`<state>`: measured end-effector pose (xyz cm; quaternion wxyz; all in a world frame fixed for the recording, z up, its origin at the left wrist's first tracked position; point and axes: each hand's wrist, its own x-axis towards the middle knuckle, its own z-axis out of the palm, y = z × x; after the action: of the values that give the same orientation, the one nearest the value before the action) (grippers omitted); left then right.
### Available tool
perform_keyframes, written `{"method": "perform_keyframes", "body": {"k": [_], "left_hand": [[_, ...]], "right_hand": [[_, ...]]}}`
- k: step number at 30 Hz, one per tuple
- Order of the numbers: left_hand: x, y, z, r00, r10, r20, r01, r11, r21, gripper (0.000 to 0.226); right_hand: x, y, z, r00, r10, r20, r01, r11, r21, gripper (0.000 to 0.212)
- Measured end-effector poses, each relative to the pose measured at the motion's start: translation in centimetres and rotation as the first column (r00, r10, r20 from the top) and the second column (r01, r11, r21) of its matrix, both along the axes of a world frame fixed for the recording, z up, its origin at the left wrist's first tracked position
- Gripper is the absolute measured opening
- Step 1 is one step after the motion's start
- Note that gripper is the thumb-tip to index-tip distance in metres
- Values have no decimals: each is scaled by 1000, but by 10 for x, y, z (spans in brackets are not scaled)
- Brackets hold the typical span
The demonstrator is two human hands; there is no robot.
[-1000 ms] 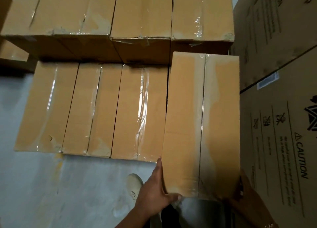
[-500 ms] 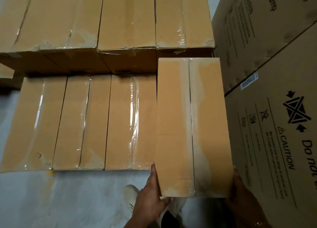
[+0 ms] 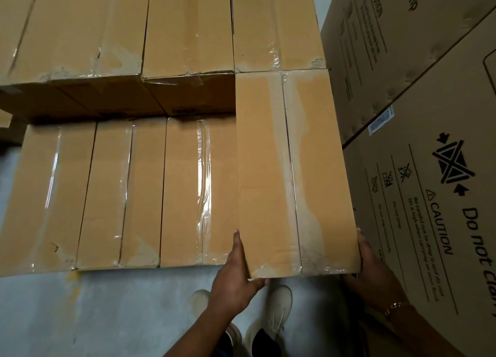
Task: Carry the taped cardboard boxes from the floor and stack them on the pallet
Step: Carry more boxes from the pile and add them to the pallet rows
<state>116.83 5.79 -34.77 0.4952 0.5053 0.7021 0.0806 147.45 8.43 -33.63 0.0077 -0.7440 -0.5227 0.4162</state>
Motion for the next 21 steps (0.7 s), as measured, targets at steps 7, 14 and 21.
{"method": "perform_keyframes", "body": {"k": [7, 14, 21], "left_hand": [[-2, -1, 1, 1000, 3, 24, -3, 1000, -22, 130], [-12, -6, -8, 941, 160, 297, -111, 978, -177, 121], [-15, -6, -9, 732, 574, 366, -356, 781, -513, 76]], "right_hand": [[0, -2, -7, 1000, -15, -12, 15, 1000, -23, 120], [8, -4, -9, 887, -343, -310, 284, 933, -220, 58], [17, -17, -16, 247, -872, -423, 649, 473, -597, 78]]}}
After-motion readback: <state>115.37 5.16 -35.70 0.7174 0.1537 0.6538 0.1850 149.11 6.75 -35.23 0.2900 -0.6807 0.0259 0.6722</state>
